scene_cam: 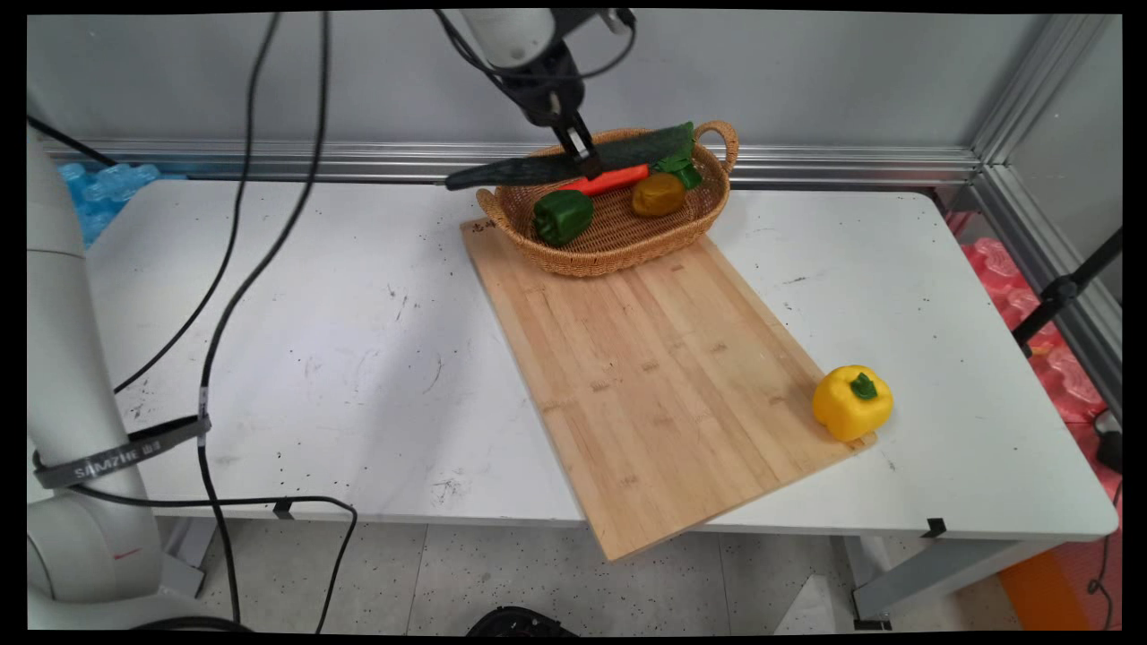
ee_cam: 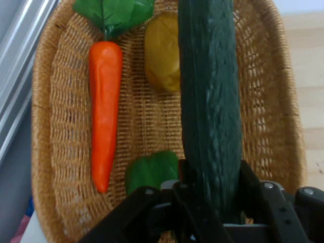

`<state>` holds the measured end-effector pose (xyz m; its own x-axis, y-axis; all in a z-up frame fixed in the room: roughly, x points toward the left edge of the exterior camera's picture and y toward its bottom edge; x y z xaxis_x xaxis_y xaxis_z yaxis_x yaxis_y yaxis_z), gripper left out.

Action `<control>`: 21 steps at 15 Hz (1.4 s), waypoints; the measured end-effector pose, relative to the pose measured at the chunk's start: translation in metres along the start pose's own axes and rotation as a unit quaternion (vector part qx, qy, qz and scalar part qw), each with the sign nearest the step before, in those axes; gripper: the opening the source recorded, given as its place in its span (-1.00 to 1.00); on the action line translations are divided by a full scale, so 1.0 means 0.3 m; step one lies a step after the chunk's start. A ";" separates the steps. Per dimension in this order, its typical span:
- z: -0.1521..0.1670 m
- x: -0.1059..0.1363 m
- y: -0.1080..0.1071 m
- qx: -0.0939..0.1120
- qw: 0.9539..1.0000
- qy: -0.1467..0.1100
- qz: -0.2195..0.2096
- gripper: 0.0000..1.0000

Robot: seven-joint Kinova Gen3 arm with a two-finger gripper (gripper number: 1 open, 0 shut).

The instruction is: Place the picked object in the vegetable basket

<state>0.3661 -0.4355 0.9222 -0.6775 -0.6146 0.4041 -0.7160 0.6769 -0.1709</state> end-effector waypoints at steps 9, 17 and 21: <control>0.261 0.135 0.039 -0.012 0.999 -0.037 0.004 -1.00; 0.373 0.187 0.063 -0.016 0.998 -0.056 0.003 1.00; 0.395 0.197 0.078 -0.018 0.998 -0.058 0.004 1.00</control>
<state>0.2894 -0.5039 0.8356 -0.6994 -0.6509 0.2952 -0.7057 0.6944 -0.1408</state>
